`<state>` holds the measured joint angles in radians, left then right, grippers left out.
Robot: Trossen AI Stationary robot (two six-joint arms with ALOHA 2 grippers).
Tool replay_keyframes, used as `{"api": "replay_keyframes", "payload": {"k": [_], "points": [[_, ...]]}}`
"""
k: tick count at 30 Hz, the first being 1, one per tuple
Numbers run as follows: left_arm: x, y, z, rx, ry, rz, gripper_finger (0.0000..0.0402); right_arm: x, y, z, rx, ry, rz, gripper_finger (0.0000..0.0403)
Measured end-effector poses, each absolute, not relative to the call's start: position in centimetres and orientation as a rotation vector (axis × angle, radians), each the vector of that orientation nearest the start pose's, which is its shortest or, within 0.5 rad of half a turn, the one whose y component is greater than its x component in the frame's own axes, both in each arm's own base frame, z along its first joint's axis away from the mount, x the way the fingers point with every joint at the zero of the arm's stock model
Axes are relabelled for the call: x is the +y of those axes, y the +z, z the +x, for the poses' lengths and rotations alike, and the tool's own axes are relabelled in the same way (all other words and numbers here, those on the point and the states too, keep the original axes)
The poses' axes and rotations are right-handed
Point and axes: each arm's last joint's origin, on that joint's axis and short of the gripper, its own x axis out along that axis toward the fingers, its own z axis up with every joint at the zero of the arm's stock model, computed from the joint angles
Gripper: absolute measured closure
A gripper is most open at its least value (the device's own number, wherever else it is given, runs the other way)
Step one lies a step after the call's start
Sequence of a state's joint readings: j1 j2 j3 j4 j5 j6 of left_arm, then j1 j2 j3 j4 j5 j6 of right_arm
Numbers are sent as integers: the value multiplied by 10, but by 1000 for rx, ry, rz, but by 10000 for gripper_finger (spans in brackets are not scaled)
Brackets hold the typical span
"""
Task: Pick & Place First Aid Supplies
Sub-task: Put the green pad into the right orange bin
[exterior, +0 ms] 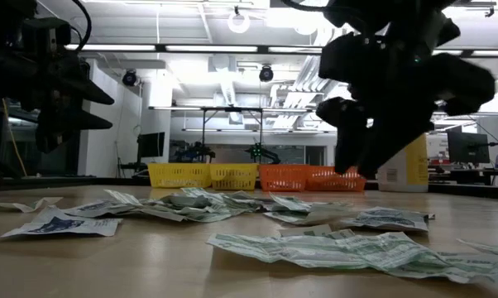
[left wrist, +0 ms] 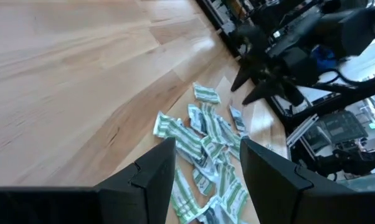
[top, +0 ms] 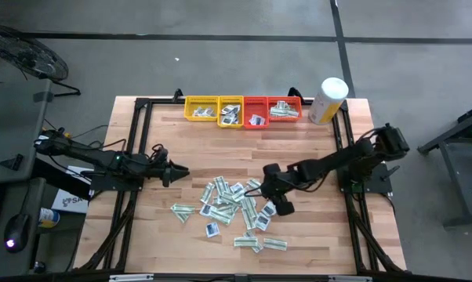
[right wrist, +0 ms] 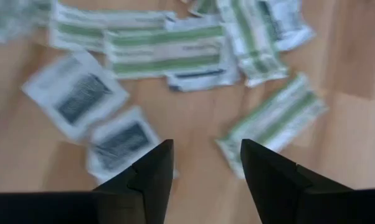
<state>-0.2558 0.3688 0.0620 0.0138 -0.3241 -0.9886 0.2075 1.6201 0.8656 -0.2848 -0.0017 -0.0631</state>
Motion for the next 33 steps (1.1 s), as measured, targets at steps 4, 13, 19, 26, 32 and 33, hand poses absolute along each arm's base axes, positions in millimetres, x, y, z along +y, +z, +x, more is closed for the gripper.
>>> {"api": "replay_keyframes", "payload": {"k": [4,13,19,26,32,33], "points": [[-20,153,115,235,207,-893,223,54,165,301,1028,213,-270,214],[-20,152,115,238,220,-888,223,37,161,303,1056,264,-286,221],[-20,152,114,235,231,-870,223,36,143,309,1092,306,-268,222],[-20,152,114,233,233,-870,223,37,129,312,1133,312,-245,232],[-20,152,114,233,233,-870,223,37,119,312,1180,306,-204,272],[-20,152,114,233,233,-870,223,37,119,312,1187,307,-203,280]]}}
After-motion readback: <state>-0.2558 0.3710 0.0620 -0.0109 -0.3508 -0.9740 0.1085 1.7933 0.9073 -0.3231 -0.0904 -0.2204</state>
